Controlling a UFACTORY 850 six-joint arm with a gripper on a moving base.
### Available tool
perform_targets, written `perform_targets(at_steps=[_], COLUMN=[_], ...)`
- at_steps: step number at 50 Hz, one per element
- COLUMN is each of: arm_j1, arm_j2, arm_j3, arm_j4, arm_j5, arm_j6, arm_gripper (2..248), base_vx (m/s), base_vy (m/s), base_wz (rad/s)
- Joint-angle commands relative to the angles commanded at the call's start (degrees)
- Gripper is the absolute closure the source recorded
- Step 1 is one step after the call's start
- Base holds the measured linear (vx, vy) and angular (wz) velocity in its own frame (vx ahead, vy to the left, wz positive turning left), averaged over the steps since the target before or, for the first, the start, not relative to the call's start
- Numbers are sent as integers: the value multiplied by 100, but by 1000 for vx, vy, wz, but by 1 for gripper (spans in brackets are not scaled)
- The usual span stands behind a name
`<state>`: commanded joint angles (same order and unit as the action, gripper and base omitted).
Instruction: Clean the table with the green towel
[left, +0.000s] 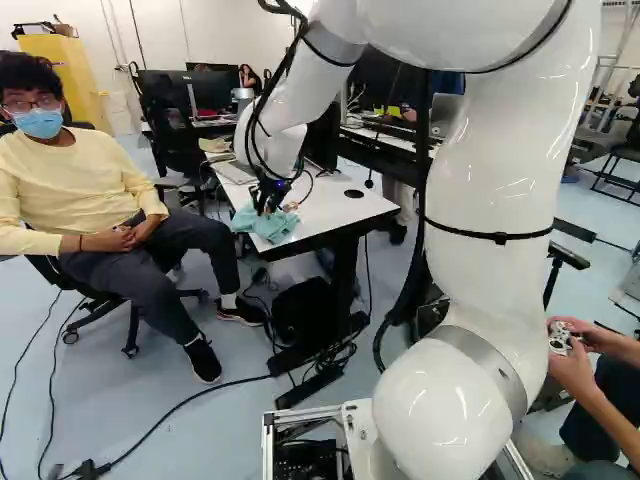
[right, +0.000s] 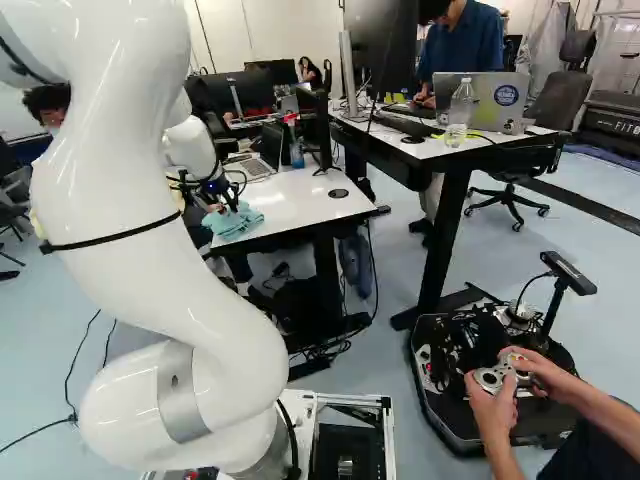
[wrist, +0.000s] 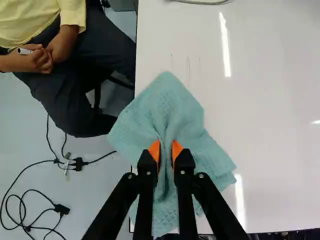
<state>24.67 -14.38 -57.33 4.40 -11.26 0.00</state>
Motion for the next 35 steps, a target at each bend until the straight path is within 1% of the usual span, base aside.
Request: perform_targets(at_steps=[16, 35], arm_j1=[-2, -53], arm_j2=[255, 505], arm_j3=[48, 40], arm_j4=[0, 0], arm_j5=[0, 0], arm_j6=[0, 0], arm_gripper=[199, 199], base_vx=[0, 0], base_vy=[0, 0], base_wz=[0, 0])
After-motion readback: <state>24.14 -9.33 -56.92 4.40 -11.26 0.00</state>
